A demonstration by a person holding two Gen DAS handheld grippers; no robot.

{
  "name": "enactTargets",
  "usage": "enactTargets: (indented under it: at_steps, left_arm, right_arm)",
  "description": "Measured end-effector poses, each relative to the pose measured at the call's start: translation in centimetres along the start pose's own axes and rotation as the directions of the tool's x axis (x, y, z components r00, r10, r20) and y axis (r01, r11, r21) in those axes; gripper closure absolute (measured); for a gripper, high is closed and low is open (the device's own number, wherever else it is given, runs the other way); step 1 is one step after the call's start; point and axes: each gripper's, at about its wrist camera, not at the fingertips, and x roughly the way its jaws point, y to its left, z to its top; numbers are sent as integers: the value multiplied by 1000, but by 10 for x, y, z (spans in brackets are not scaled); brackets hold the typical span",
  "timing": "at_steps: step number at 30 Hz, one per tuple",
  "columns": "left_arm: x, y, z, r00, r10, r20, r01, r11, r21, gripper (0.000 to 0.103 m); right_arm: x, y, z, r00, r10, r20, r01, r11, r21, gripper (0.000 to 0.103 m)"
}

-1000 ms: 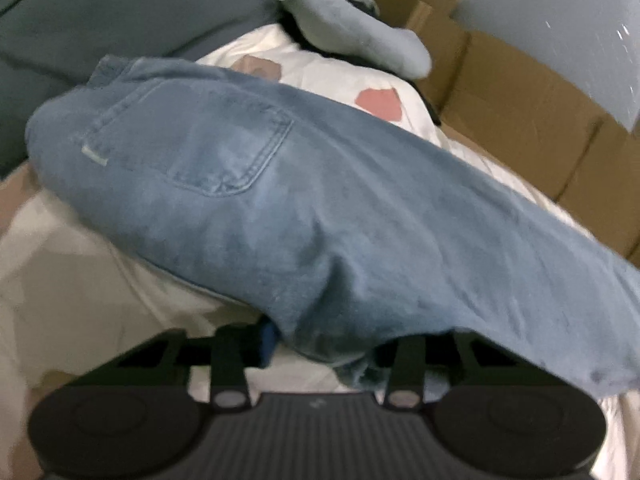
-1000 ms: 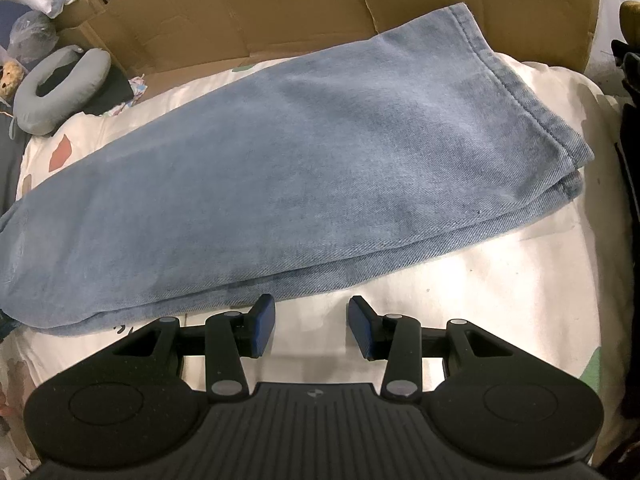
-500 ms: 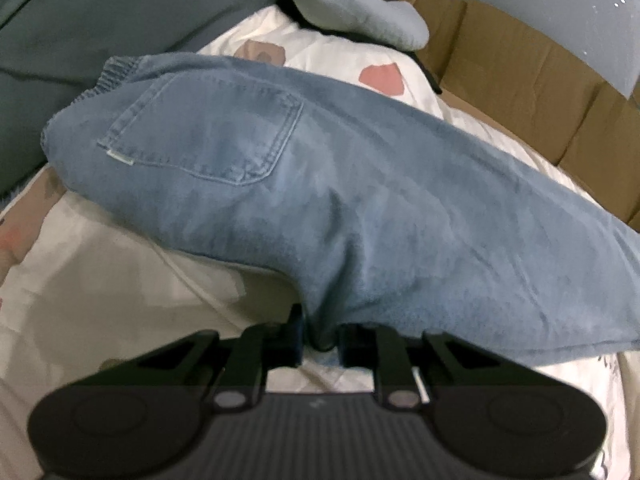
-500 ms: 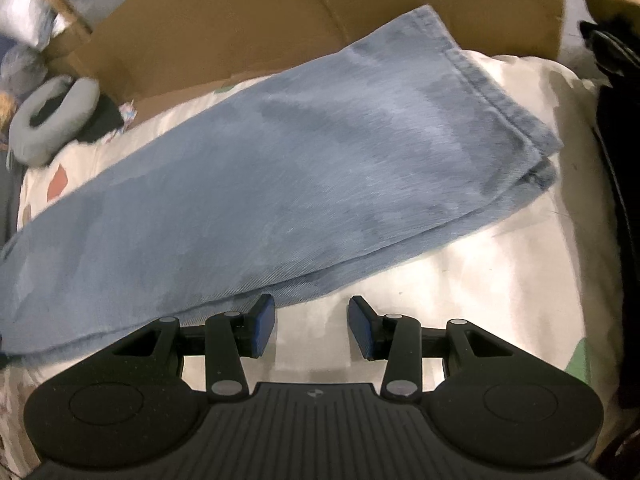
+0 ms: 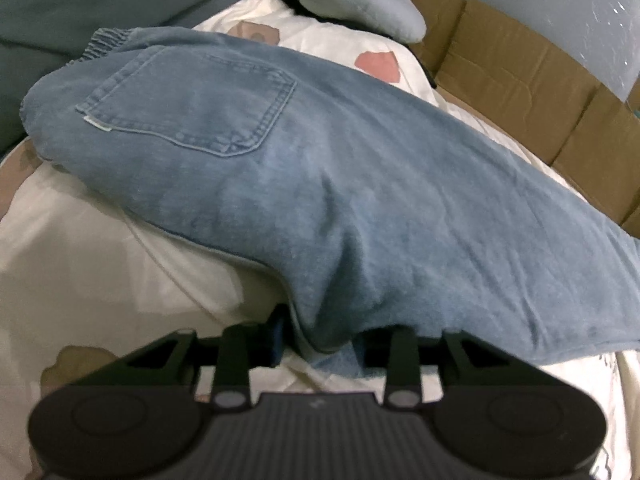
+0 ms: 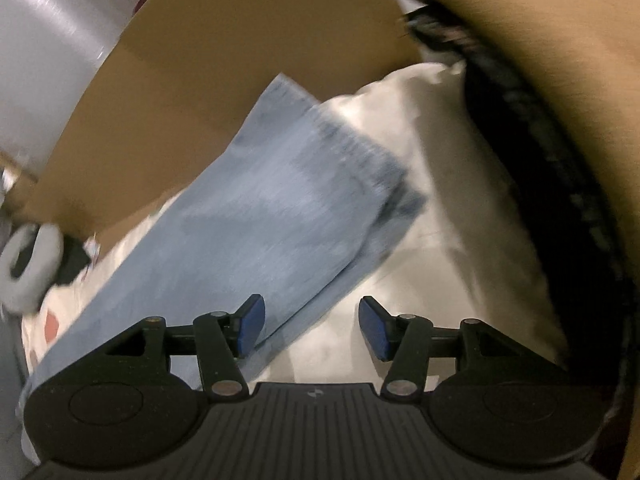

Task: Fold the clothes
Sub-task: 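Grasp the jeans fold with the left gripper while the right gripper grasps the leg hem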

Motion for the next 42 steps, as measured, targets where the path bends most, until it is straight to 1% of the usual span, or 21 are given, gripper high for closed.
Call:
enactTargets:
  at_steps: [3,6,10,12,14,17,18,19,20,22,23,24,27,29,30,32,35,39,40,42]
  left_arm:
    - [-1,0,1,1000,-4,0,4,1000,4,67]
    - [-1,0,1,1000,-3,3,3,1000,7,66]
    - [-2,9,1,1000,-21,-3,21,998,-53,65]
    - [-2,10,2,1000,-20,-1,20,998,-63,61]
    - [-3,9,3,1000,-9,5,10,998,-57,57]
    - [-4,8,4,1000,2,12,-1,998,-64,55]
    - [-5,7,4,1000,7,12,-6,998,-64,55]
    - [-5,6,4,1000,15,11,-14,998,-59,54]
    - [-5,5,4,1000,26,7,-26,998,-51,51]
    - [-6,6,4,999,35,0,-35,998,-47,49]
    - [-7,9,4,1000,28,0,-28,998,-59,49]
    - [-9,13,4,1000,14,7,-14,996,-87,51]
    - [-16,20,5,999,-16,43,22,990,-140,55]
    - [-18,22,5,998,-33,51,41,986,-164,64]
    - [-18,23,5,998,-36,50,45,983,-178,66]
    - [-16,25,3,998,-37,49,46,977,-209,68]
    - [-14,29,-2,999,-38,38,47,967,-252,69]
    - [-6,37,-4,998,-59,22,63,943,-327,70]
    - [-5,38,-5,998,-62,20,65,939,-339,70]
    - [-5,36,-4,998,-58,21,61,940,-337,70]
  right_arm:
    - [0,-9,4,999,-28,37,27,999,34,44]
    - [-1,-12,10,998,-30,58,26,997,66,45]
    - [-6,-8,20,996,-6,86,0,998,63,48]
    - [-6,-9,25,996,-5,92,-2,997,76,48]
    - [-2,-11,28,995,-24,92,16,996,86,50]
    - [4,-13,33,995,-51,89,42,994,100,63]
    - [6,-13,34,995,-50,88,41,994,105,65]
    - [9,-14,35,995,-50,88,40,993,110,65]
    - [11,-15,36,995,-52,89,41,992,116,66]
    - [14,-17,39,995,-55,86,43,990,135,79]
    - [15,-17,40,995,-56,84,44,989,140,93]
    - [15,-17,40,995,-55,85,43,989,142,100]
    - [13,-15,40,995,-43,94,29,989,143,102]
    - [9,-15,40,994,-29,103,14,990,141,102]
    - [9,-15,40,994,-28,103,12,989,146,102]
    - [8,-16,39,994,-26,101,10,988,154,102]
    - [13,-16,37,995,-46,85,32,987,158,102]
    - [21,-17,36,995,-71,66,59,985,162,101]
    - [23,-17,36,995,-76,62,65,985,162,101]
    - [23,-15,37,995,-76,68,64,984,165,101]
